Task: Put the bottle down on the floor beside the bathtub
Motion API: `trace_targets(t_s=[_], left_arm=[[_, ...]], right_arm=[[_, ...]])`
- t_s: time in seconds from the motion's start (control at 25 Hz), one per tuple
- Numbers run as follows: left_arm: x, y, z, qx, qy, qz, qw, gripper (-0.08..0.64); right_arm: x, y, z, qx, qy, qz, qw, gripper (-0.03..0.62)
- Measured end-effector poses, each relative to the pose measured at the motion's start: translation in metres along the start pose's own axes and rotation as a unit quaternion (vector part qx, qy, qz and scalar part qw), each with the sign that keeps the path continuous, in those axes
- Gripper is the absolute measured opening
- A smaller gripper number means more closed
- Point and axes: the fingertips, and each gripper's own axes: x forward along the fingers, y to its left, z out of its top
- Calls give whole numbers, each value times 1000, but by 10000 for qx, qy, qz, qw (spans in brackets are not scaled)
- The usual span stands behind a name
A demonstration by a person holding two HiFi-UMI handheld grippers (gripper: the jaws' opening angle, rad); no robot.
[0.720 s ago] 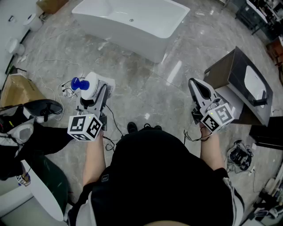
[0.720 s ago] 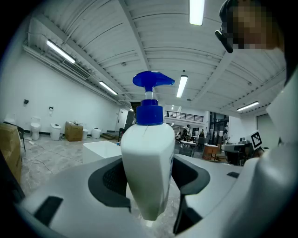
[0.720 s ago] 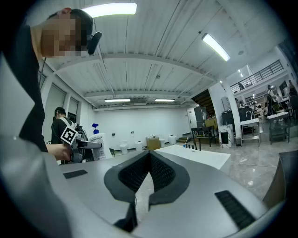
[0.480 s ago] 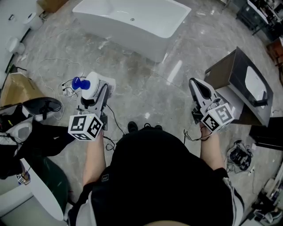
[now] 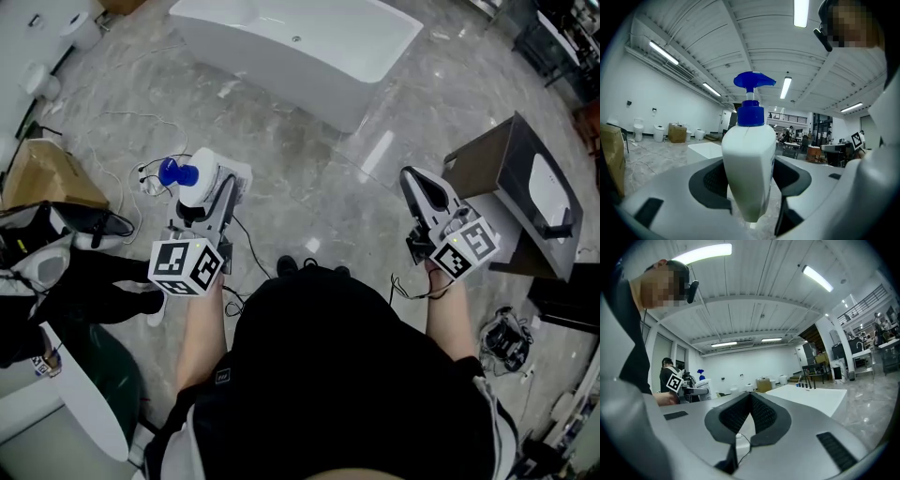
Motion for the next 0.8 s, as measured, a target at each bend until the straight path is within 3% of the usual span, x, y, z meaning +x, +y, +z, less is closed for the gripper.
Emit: trace_targets(t_s=[0.4,0.8], left_arm=[[-40,80,2,33,129,126,9998,273],[0,93,-12,84,258,3,9996,273]], right_arm=[[71,59,-8,109,100,318,9994,28],[93,21,-26,490,110,35,9987,29]])
